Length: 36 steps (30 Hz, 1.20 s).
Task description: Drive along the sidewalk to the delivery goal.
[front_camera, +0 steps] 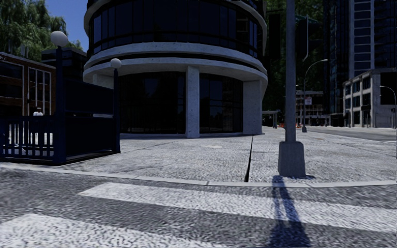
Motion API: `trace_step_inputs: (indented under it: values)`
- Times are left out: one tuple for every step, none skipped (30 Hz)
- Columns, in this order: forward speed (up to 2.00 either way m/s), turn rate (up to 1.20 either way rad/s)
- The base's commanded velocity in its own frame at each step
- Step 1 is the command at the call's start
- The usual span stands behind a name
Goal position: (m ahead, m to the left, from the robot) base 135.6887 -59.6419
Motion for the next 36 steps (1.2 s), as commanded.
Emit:
trace_step_inputs:
  values:
    - [0.00,0.89]
    - [0.00,0.35]
    - [0.00,0.00]
    - [0.00,0.00]
    - [0.00,0.00]
    - [0.00,0.00]
    - [0.01,0.00]
    - [0.30,0.00]
    - [0.52,0.00]
    - [0.66,0.00]
    - [0.66,0.00]
    - [0.77,0.00]
    - [0.80,0.00]
    - [0.81,0.00]
    - [0.81,0.00]
    - [0.82,0.00]
    - [0.82,0.00]
    - [0.82,0.00]
    - [0.82,0.00]
    - [0.82,0.00]
    - [0.82,0.00]
    - [0.82,0.00]
    - [0.82,0.00]
    - [0.82,0.00]
    - [0.82,0.00]
    - [0.82,0.00]
    - [0.82,0.00]
    - [0.82,-0.31]
    - [0.82,-0.78]
    - [0.82,-1.20]
    - [0.81,-1.20]
    - [0.81,-1.20]
    - [0.81,-1.20]
    - [0.81,-1.20]
    - [0.81,-1.20]
    - [0.81,-1.20]
